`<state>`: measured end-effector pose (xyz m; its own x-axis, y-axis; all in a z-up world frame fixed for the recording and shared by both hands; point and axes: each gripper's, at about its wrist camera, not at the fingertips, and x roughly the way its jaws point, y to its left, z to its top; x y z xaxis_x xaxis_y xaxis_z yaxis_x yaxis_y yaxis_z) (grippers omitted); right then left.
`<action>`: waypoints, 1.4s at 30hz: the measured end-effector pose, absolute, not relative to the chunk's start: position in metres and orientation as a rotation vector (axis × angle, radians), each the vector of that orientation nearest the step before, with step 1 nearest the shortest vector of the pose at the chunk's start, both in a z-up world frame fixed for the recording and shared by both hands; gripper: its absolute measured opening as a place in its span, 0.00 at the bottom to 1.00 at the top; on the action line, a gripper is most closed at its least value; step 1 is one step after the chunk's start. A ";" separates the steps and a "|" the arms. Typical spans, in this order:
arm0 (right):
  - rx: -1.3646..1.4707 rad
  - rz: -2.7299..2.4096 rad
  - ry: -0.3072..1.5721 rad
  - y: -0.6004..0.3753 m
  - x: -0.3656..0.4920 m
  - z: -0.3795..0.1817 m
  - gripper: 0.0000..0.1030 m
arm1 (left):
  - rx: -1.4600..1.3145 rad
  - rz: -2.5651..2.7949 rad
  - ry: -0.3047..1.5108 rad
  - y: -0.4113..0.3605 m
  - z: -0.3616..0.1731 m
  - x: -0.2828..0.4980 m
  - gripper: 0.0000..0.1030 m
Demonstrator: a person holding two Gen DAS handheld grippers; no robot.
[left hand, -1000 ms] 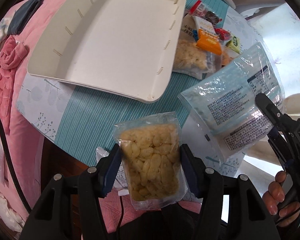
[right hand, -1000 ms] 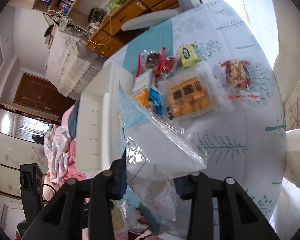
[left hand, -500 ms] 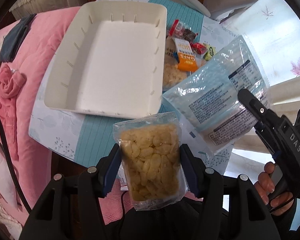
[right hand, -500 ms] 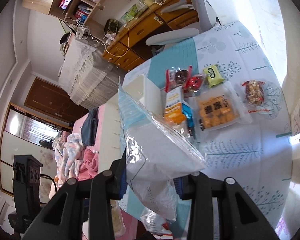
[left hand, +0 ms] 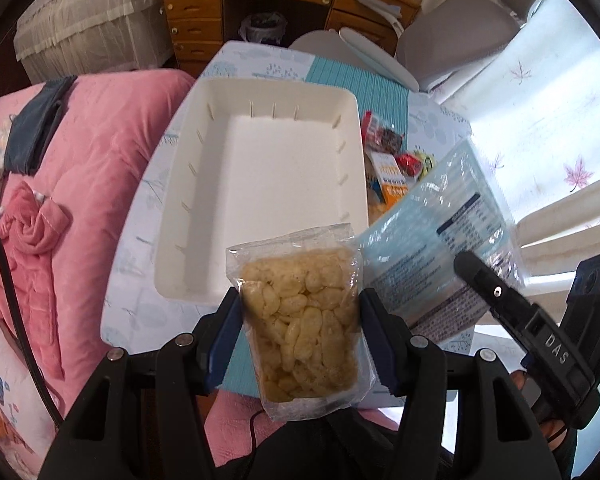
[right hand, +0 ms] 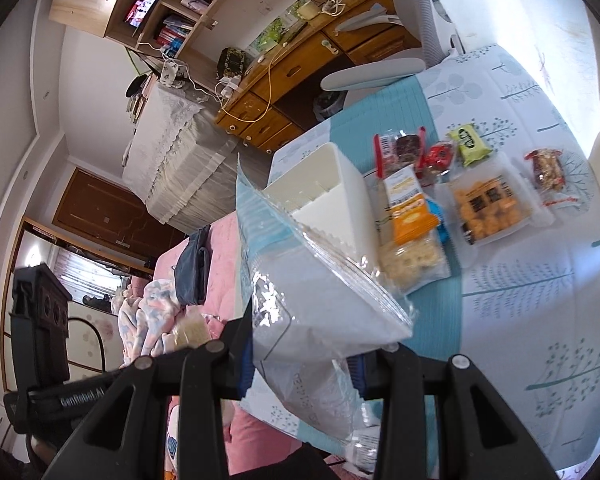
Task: Organize snacks
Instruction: 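Lower both held bags into the white tray and open both tools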
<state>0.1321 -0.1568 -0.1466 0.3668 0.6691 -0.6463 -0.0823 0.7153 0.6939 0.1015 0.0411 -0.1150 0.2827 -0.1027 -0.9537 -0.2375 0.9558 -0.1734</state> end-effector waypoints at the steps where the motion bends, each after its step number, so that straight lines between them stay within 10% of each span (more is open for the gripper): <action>1: 0.626 0.525 1.098 -0.152 0.130 -0.146 0.36 | -0.301 0.091 1.274 0.045 -0.113 0.102 0.56; 25: 0.634 0.372 1.258 -0.039 0.107 -0.194 0.37 | -0.097 -0.070 1.183 0.118 -0.142 0.140 0.56; 32: 0.675 0.264 1.277 -0.047 0.103 -0.197 0.73 | -0.084 -0.077 1.222 0.122 -0.151 0.148 0.71; 42: 0.677 0.247 1.266 -0.049 0.099 -0.194 0.73 | -0.053 -0.092 1.225 0.114 -0.151 0.146 0.71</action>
